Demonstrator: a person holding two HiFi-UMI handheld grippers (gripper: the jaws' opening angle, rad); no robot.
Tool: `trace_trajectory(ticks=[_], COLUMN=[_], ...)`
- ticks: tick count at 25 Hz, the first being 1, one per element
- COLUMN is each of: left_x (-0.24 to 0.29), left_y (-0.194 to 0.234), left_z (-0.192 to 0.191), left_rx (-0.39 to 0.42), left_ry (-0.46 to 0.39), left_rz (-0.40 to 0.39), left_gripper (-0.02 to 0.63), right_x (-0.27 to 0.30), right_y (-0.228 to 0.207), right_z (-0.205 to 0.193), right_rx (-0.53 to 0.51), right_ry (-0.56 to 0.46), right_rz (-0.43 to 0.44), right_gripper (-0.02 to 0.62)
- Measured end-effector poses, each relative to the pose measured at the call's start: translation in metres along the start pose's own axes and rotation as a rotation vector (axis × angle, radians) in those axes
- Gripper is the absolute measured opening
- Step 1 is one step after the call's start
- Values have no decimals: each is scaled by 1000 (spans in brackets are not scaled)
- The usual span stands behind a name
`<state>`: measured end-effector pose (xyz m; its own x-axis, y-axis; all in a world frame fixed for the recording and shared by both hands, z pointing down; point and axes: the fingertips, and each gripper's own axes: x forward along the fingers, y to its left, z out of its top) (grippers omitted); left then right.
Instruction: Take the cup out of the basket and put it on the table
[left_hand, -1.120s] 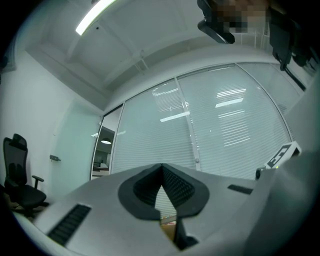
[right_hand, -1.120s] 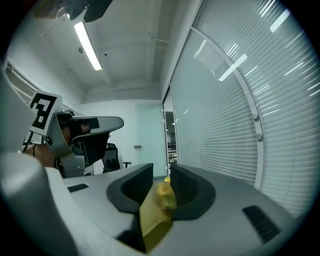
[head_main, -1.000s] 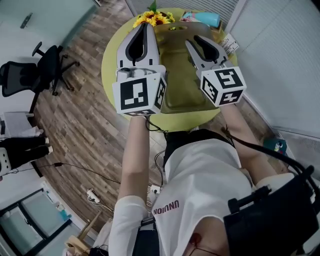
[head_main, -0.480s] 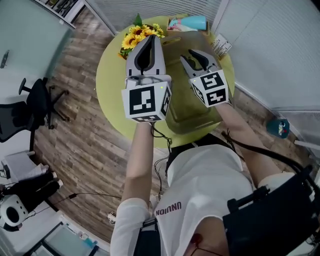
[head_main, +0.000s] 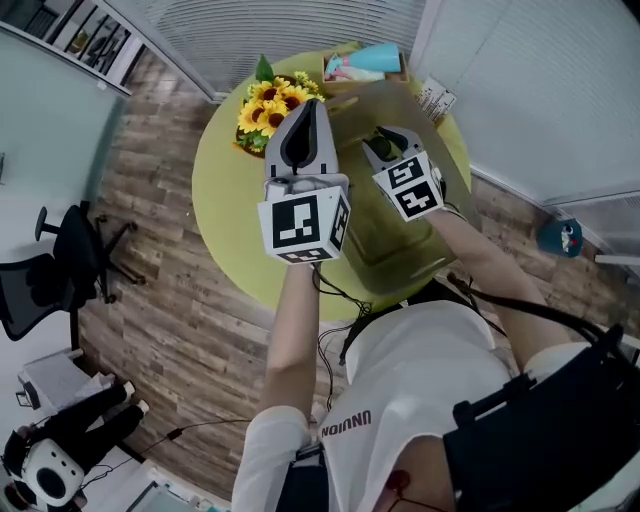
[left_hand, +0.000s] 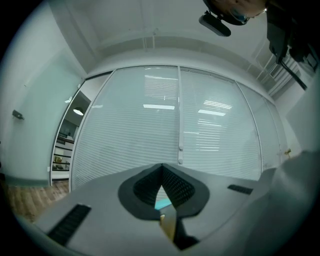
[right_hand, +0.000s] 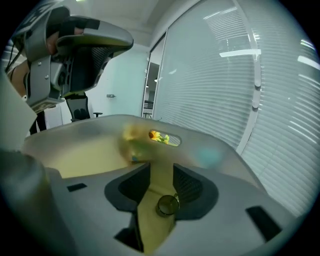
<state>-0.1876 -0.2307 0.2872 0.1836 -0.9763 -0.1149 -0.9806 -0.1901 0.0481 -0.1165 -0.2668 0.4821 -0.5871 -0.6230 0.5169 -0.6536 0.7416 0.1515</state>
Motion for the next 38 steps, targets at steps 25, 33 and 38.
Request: trace_trajectory(ticks=[25, 33, 38], left_x=[16, 18, 19], left_y=[-4, -2, -3], left_z=[-31, -32, -35], left_rx=[10, 2, 5], left_ry=[57, 69, 82], left_rz=[-61, -54, -53], left_gripper=[12, 12, 12], right_x=[56, 65, 72], right_y=[5, 8, 9], right_z=[-92, -107, -118], right_rx=[-41, -47, -55], right_ry=[313, 354, 389], right_rz=[-13, 8, 27], right_gripper=[144, 144, 144])
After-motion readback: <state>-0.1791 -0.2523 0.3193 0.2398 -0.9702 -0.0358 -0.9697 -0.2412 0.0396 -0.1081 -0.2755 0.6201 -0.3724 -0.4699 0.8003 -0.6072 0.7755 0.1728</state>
